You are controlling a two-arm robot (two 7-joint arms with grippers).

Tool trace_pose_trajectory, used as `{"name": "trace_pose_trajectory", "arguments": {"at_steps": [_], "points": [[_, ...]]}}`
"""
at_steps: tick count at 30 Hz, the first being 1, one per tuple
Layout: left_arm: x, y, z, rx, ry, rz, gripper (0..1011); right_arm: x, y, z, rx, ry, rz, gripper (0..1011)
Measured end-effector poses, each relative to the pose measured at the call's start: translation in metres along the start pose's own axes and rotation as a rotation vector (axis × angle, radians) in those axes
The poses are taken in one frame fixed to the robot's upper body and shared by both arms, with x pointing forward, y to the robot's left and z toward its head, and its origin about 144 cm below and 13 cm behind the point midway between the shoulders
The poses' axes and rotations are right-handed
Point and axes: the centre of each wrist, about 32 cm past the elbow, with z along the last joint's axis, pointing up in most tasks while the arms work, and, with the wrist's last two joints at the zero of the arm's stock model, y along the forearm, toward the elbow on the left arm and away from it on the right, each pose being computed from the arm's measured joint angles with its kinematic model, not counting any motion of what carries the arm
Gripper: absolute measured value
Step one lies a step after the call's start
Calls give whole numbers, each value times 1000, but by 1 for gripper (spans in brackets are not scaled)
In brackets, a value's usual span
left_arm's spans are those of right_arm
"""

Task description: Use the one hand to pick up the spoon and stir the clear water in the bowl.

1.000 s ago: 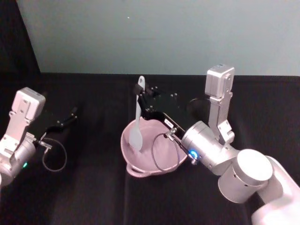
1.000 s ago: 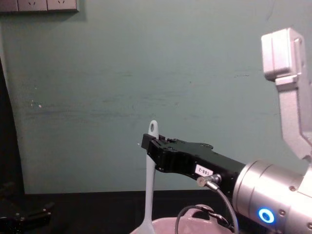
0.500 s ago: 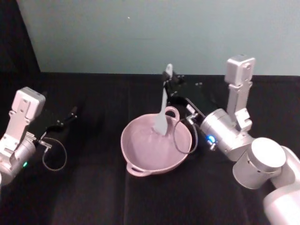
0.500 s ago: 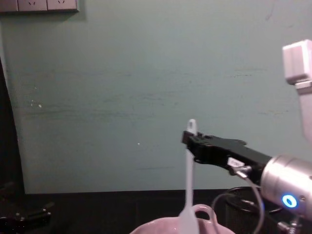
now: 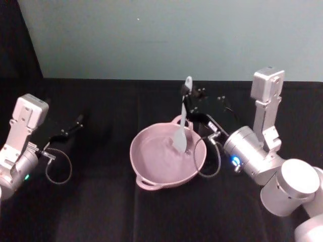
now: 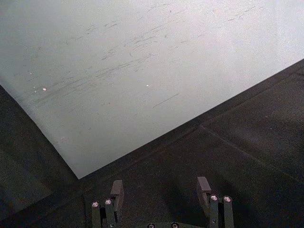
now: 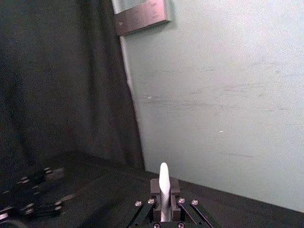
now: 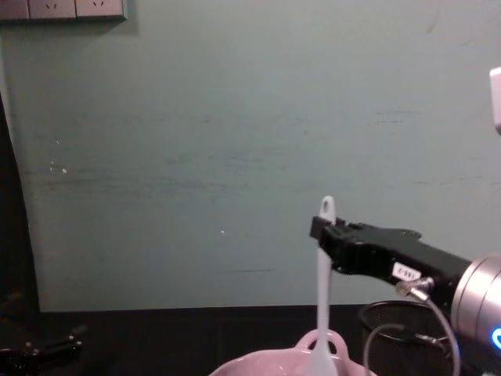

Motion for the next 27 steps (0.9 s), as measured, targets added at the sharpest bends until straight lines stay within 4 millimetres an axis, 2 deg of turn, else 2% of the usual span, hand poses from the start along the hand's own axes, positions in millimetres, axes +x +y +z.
{"name": "trace_pose_trajectory", "arguments": {"at_steps": [4,7,14,20,27], "points": [[0,0,0,0,0,0,1011,-12,-1,-2,-5,10,38,113],[0,0,0,0,0,0,1011,-30,1,-4,-6,24,94,113],[0,0,0,0,0,0,1011,-51,8,-3,4,44,162,113],[0,0,0,0,0,0,1011,-53,17,-5,10,52,169,112],[0,0,0,0,0,0,1011,-37,29,-9,16,54,115,113]]}}
